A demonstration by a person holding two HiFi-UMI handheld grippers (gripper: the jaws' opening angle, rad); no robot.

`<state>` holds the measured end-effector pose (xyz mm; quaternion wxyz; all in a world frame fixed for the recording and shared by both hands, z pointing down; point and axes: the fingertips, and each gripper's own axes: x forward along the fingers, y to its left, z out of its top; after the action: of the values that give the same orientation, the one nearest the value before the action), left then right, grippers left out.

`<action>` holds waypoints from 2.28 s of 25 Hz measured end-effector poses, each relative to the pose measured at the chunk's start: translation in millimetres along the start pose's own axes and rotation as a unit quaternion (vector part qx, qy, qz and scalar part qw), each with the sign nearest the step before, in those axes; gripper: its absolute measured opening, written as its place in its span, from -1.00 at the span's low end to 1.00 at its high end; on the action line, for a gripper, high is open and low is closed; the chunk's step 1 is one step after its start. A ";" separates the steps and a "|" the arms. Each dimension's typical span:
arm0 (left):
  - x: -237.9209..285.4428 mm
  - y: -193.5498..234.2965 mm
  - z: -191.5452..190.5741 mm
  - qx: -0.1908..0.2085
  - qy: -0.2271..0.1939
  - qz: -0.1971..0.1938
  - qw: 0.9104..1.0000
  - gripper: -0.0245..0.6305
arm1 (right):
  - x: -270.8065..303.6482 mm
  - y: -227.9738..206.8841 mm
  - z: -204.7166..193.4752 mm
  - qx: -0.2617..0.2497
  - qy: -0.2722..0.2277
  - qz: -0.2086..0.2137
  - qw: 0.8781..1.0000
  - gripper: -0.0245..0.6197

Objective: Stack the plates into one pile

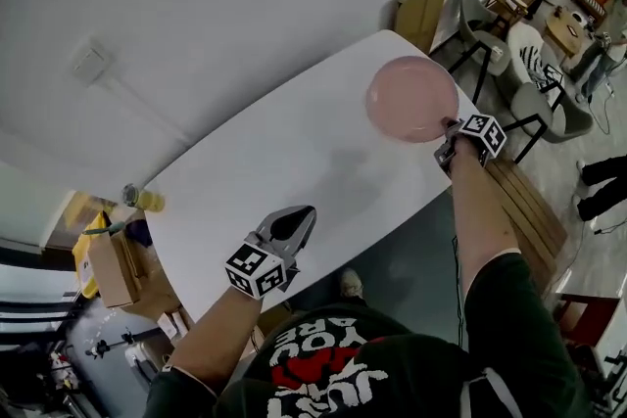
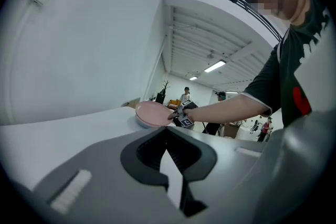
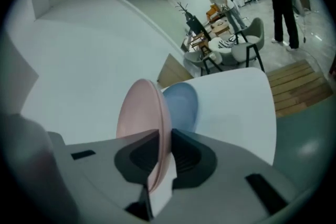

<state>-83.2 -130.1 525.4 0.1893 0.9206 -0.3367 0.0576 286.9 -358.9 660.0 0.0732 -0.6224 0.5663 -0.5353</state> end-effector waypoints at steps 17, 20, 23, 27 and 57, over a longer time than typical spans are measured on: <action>22.4 16.0 -34.0 -0.026 0.045 0.027 0.998 -0.90 | 50.4 -40.7 39.1 0.024 -0.023 -0.025 0.999 -0.66; 23.7 17.3 -30.4 -0.028 0.038 0.024 0.999 -0.90 | 42.5 -34.7 34.2 -0.082 -0.009 -0.055 0.995 -0.42; 25.6 16.0 -27.2 -0.025 0.030 0.018 0.999 -0.90 | 20.4 -23.3 31.1 -0.187 -0.031 -0.077 0.979 -0.42; 22.2 11.9 -22.7 -0.027 0.019 0.010 0.999 -0.90 | -11.7 32.7 -25.6 -0.309 -0.021 0.037 0.950 -0.43; 198.3 -58.8 79.7 -0.086 -0.158 0.158 0.971 -0.90 | -109.5 103.4 54.3 -0.575 0.151 0.432 0.678 -0.88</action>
<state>104.9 -238.4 480.0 0.2008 0.8335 -0.5070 -0.0884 286.3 -337.0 501.5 -0.1628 -0.1391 0.9717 -0.1001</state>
